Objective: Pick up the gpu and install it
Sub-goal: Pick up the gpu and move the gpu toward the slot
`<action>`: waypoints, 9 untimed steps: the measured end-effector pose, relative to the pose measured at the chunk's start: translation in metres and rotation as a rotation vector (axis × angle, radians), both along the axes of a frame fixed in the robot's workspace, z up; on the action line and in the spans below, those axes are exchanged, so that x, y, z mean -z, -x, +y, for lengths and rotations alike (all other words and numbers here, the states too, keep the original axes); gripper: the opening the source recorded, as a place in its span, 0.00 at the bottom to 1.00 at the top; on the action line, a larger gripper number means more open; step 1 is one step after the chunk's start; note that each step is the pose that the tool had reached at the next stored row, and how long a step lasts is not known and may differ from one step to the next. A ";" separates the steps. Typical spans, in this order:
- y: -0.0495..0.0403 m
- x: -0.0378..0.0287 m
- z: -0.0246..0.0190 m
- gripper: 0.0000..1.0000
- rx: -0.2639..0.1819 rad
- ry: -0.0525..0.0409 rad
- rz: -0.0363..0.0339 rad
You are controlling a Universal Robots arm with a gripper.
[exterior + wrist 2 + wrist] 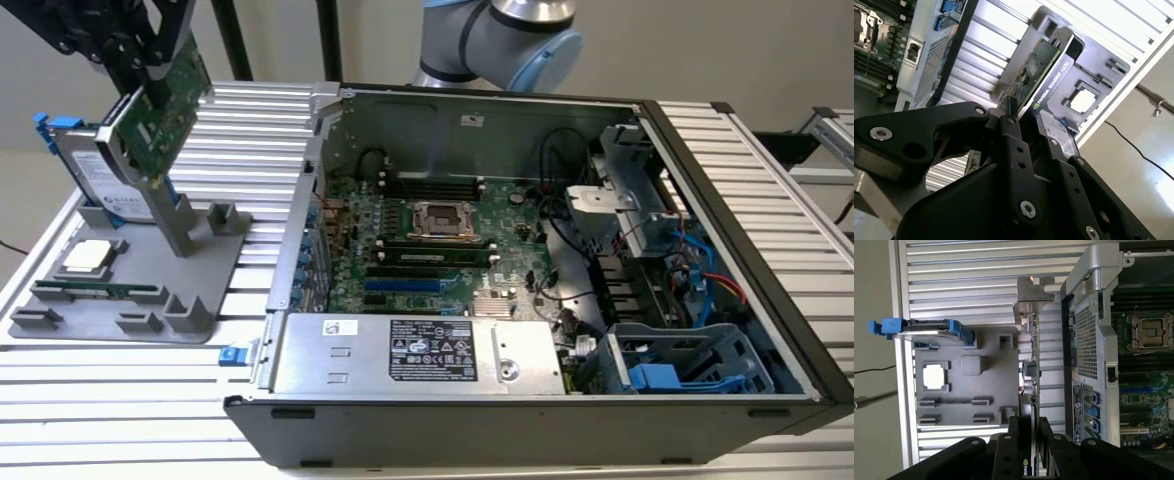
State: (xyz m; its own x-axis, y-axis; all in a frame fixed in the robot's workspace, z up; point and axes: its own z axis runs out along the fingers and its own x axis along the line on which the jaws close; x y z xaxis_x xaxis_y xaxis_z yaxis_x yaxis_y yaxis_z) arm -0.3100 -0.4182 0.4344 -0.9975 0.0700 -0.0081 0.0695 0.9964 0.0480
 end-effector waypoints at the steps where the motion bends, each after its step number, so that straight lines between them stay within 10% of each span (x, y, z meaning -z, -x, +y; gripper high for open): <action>1: -0.0016 0.0000 0.0000 0.00 0.000 0.0000 0.0002; 9: -0.0138 0.0000 0.0000 0.00 0.000 0.0001 0.0007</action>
State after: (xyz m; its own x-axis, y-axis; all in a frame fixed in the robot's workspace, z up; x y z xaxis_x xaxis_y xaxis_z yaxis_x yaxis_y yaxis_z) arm -0.2962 -0.4182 0.4344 -0.9975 0.0699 -0.0074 0.0695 0.9964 0.0478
